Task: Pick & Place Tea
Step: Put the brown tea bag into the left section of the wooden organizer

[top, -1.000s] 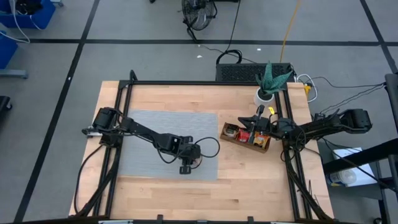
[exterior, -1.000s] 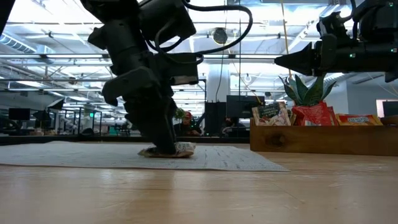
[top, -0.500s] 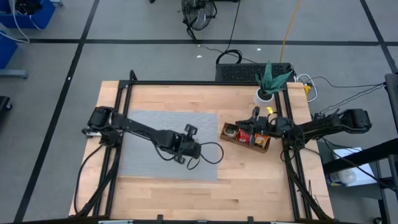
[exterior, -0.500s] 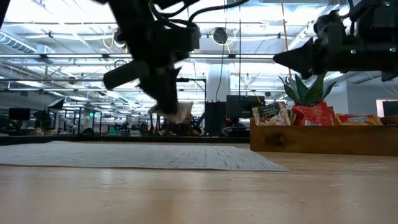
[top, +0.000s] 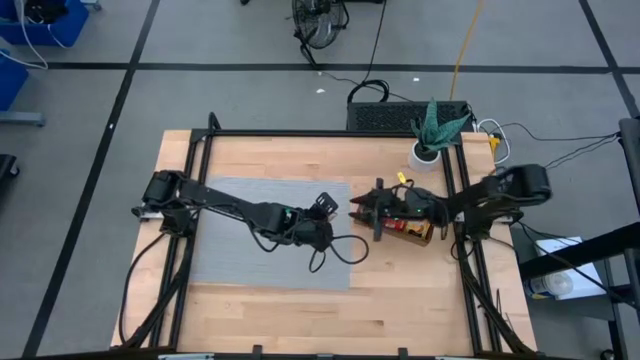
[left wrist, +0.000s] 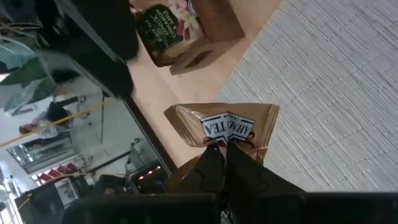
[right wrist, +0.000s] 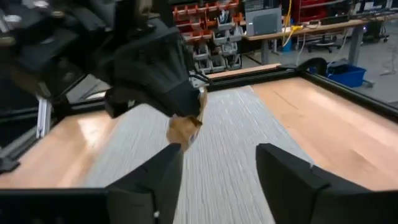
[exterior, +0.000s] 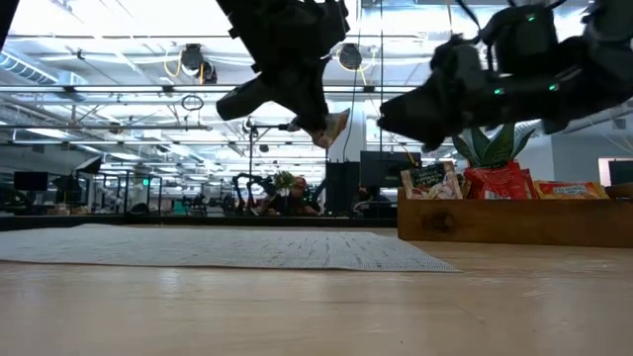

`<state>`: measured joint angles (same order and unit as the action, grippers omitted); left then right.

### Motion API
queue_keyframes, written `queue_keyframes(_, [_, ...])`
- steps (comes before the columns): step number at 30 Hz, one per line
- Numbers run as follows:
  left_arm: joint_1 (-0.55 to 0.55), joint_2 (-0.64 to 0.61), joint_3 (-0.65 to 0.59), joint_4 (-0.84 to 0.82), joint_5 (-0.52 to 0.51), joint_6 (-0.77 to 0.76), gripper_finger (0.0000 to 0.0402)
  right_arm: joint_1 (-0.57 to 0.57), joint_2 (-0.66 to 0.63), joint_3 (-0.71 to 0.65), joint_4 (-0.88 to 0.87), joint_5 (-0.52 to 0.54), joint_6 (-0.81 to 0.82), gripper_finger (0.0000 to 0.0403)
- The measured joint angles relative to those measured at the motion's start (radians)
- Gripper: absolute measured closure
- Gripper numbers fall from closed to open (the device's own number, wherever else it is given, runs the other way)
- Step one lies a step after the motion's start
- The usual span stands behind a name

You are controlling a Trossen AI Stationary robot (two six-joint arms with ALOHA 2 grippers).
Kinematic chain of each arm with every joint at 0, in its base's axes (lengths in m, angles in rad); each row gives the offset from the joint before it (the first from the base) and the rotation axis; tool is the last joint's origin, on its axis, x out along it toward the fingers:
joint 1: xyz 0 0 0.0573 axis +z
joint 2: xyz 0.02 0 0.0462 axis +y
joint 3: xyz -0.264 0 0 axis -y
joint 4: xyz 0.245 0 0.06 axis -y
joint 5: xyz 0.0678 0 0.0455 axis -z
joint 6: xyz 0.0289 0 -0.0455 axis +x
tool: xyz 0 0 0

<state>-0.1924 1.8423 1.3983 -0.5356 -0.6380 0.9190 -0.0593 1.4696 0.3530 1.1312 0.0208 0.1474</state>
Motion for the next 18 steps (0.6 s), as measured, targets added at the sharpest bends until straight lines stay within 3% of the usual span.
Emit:
queue_keyframes(3, [-0.008, 0.000, 0.000, 0.004, 0.000, -0.004, 0.0396, -0.007, 0.108, 0.051, 0.076, -0.040, 0.028, 0.0203])
queue_keyframes(10, [-0.037, -0.001, 0.000, 0.010, 0.001, -0.010, 0.0392, -0.043, 0.252, 0.198, 0.089, -0.294, 0.106, 0.0208])
queue_keyframes(18, [-0.048, -0.002, 0.000, 0.006, 0.000, -0.037, 0.0390, -0.042, 0.294, 0.235, 0.080, -0.324, 0.120, 0.0242])
